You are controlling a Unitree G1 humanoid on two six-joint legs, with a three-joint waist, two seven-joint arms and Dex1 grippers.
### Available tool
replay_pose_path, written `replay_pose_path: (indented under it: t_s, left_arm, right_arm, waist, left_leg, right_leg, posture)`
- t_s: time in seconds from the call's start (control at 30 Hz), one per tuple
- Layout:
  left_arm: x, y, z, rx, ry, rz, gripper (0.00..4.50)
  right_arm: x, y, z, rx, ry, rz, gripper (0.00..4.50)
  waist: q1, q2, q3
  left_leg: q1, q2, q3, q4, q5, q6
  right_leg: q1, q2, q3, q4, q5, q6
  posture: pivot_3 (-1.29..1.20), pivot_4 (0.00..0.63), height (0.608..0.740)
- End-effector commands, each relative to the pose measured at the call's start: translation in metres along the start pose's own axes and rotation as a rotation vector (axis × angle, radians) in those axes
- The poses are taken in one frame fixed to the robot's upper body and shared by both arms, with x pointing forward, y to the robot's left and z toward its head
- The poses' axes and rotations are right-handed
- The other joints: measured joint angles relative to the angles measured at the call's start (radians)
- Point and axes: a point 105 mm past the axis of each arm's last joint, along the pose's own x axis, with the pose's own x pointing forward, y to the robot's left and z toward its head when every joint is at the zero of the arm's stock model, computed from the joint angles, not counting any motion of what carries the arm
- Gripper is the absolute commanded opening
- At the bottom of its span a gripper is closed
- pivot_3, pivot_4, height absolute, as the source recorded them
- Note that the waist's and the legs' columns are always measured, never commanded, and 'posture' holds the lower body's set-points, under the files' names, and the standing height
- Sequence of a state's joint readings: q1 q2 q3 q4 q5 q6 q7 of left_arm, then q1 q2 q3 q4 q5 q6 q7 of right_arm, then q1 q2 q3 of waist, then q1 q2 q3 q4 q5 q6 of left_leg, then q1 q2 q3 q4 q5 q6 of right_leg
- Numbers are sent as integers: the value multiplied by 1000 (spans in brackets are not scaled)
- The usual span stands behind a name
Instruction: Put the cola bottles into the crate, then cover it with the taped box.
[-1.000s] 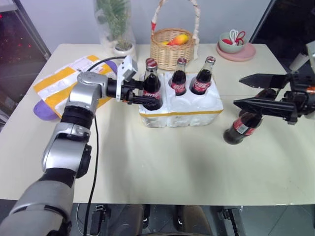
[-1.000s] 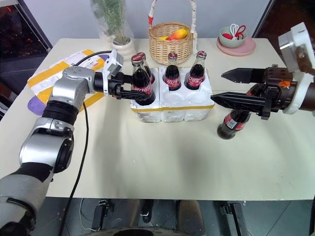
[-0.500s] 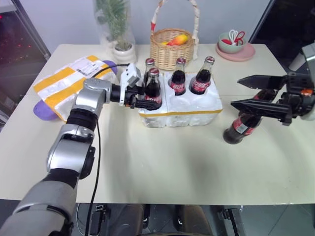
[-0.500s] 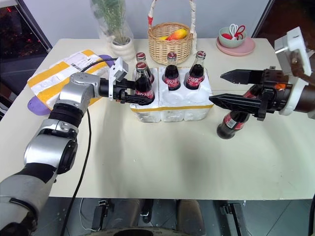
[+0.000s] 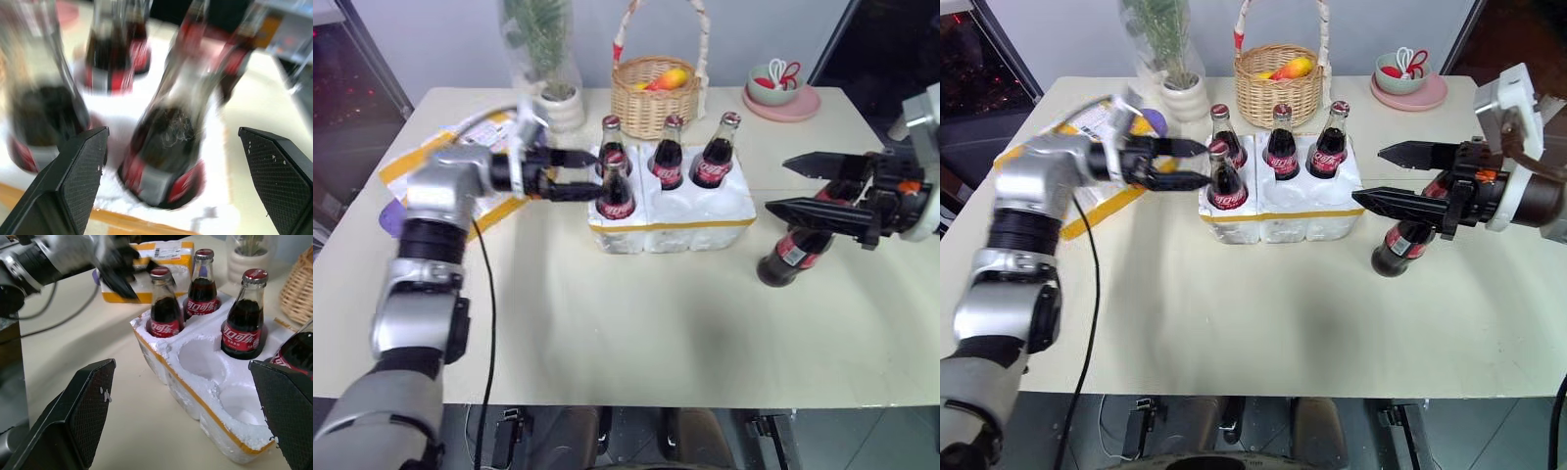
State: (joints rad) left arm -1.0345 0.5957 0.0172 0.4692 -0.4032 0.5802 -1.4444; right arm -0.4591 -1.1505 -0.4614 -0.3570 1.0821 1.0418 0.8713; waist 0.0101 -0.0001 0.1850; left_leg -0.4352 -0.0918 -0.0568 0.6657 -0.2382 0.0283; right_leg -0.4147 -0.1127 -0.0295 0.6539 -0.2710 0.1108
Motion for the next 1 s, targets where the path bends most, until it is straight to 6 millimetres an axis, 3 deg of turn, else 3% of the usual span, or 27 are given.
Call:
replay_pose_path:
  t_s: [0.03,0.17,0.5,0.67,0.83,1.0]
  left_arm:
    - [-23,-30,40,11,-90,-98,4426]
    - [-40,-54,41,31,-19,-148,4426]
    - [-33,-72,30,58,43,-197,4426]
    - [-27,-74,25,58,53,-211,4426]
    - [-24,-75,24,74,57,-212,4426]
    - [-23,-74,26,72,42,-207,4426]
  right_arm:
    - [-14,15,20,-58,-55,-6,4500]
    - [-20,34,9,-4,-34,-12,4500]
    - [-26,47,-73,223,34,-350,4500]
    - [-31,28,-113,303,67,-563,4500]
    - [-43,0,-129,302,38,-750,4500]
    - [-39,-13,-138,307,-8,-787,4500]
  waist:
    - [0,0,0]
    - [2,1,0]
    - [4,-1,-1]
    - [-1,-1,-1]
    - [2,0,-2]
    - [2,0,-2]
  left_leg:
    - [0,0,0,0,0,0]
    - [1,0,-1,0,-1,2]
    - [8,0,-2,-1,-3,5]
    - [9,1,-1,-1,-3,5]
    - [9,0,-1,-1,-3,5]
    - [9,1,-1,-2,-3,5]
  right_leg:
    - [0,0,0,0,0,0]
    - [2,0,0,-1,0,0]
    - [11,-1,0,-5,0,0]
    - [10,0,1,-4,0,0]
    - [10,1,1,-4,0,0]
    - [10,1,1,-4,0,0]
  posture:
    - [0,150,740]
    - [0,150,740]
    - [0,150,740]
    - [0,150,740]
    - [0,150,740]
    - [0,150,740]
